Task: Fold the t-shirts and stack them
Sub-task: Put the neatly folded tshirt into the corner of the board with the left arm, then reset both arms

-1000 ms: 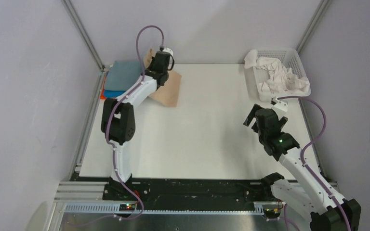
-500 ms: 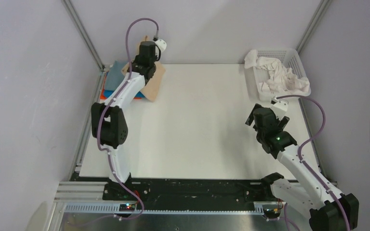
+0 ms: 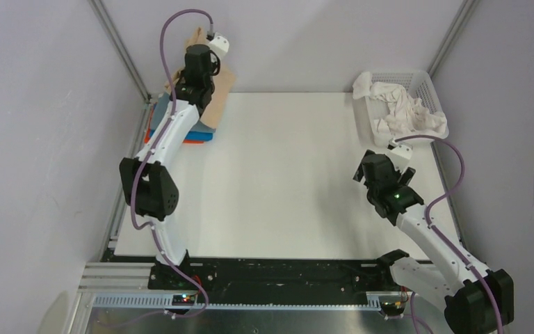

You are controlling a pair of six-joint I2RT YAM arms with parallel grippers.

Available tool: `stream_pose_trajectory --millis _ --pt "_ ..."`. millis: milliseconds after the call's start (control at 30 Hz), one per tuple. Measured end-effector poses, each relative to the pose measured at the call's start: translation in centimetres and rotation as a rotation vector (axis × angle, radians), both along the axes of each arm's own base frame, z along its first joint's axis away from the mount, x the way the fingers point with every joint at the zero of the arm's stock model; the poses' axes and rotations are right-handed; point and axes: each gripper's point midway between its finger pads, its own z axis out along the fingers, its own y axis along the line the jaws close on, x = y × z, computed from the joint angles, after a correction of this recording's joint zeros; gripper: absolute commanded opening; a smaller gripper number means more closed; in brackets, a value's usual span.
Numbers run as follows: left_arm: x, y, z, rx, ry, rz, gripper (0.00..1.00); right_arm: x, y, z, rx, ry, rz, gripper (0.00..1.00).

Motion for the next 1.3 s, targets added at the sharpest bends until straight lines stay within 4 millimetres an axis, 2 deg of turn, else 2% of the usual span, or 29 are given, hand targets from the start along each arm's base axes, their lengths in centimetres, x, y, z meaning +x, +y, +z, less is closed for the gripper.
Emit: stream_pose_trajectory --millis 133,400,467,700,800,833,900,933,967,1000,1067,1167,1300 --pt "1.4 1.1 -1.6 -0.036 0.013 0.018 0.00 0.0 -0.1 0.2 -0.001 -0.007 -0.004 0.99" --pt "4.4 4.0 -6.9 -0.083 0.084 0.059 0.00 -0.2 -0.5 1.0 -0.003 -0.038 -0.021 1.00" --pt "5.0 4.9 -7.7 -0.082 0.096 0.076 0.00 -0.2 -0.5 1.0 -0.004 -0.039 -0.022 0.99" --pt "6.3 8.1 -8.4 -0.094 0.087 0.132 0.00 -0.2 -0.6 1.2 -0.006 -0.046 -0.027 1.00" --pt "6.8 9.8 -9.4 -0.111 0.091 0.165 0.01 -0.3 -0.7 1.5 -0.008 -0.055 -0.023 0.99" --pt "6.9 10.3 -10.2 -0.119 0.098 0.177 0.05 -0.3 -0.8 1.6 -0.013 -0.055 -0.020 0.99" --pt "6.9 11.2 -11.0 -0.127 0.106 0.198 0.41 -0.3 -0.9 1.7 -0.021 -0.056 -0.017 0.99" --pt "6.9 11.8 -11.5 -0.132 0.109 0.216 0.67 -0.4 -0.9 1.7 -0.028 -0.055 -0.018 0.99" --pt "6.9 12.5 -11.9 -0.134 0.112 0.231 0.75 -0.4 -1.0 1.8 -0.034 -0.054 -0.019 0.99" --pt "6.9 13.1 -12.3 -0.140 0.108 0.253 0.91 -0.4 -1.1 1.8 -0.040 -0.053 -0.019 0.99" --pt "6.7 14.4 -12.4 -0.158 0.090 0.300 0.99 -0.4 -1.2 1.8 -0.045 -0.052 -0.018 0.99" --pt "6.3 15.6 -12.2 -0.225 0.039 0.357 1.00 -0.4 -1.1 1.9 -0.043 -0.053 -0.012 0.99" --pt "4.4 14.9 -12.3 -0.366 0.016 0.351 1.00 -0.5 -0.8 1.8 -0.022 -0.048 0.008 1.00"
